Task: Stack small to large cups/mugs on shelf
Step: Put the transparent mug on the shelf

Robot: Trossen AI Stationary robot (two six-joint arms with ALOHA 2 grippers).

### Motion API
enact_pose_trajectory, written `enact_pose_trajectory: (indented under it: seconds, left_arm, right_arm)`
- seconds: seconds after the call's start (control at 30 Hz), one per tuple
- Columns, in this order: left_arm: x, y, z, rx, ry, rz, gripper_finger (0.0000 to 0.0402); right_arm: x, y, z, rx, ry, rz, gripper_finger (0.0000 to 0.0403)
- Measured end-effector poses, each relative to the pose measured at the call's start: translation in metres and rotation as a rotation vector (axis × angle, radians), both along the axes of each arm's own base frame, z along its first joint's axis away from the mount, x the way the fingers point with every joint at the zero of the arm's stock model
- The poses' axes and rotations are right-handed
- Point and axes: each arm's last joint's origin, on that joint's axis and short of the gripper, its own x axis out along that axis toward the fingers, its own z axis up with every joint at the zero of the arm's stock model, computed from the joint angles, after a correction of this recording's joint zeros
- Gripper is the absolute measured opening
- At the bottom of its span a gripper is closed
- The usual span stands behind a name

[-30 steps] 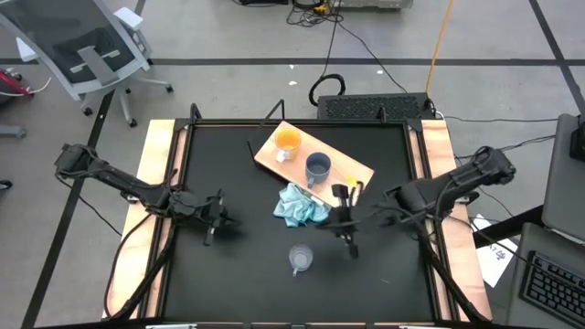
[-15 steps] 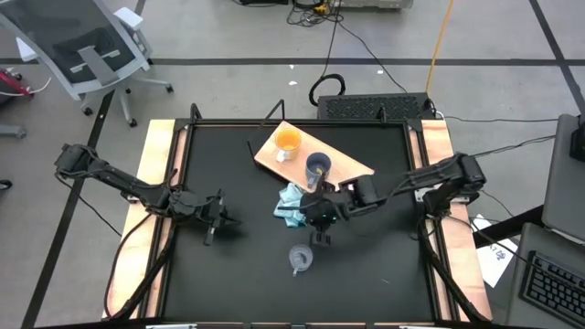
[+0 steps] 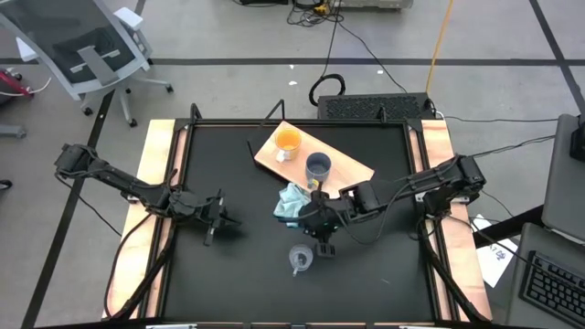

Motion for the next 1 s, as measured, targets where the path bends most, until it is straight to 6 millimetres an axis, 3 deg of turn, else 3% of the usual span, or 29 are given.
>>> enact_pose_trajectory:
  seconds: [0.17, 0.33, 0.77, 1.0]
  left_arm:
    - [0.0, 0.0, 0.0, 0.001, -0.001, 0.0, 0.0016]
    - [0.0, 0.0, 0.0, 0.001, -0.001, 0.0, 0.0003]
    - [0.0, 0.0, 0.0, 0.029, -0.004, -0.01, 0.0011]
    - [0.0, 0.0, 0.0, 0.05, -0.005, -0.017, 0.002]
  right_arm:
    - [0.007, 0.002, 0.005, 0.048, -0.081, -0.027, 0.0004]
    - [0.015, -0.002, 0.008, 0.244, -0.093, -0.145, 0.0016]
    - [0.015, -0.013, -0.009, 0.378, 0.108, -0.332, 0.0189]
    - [0.016, -0.008, -0.021, 0.39, 0.183, -0.359, 0.0191]
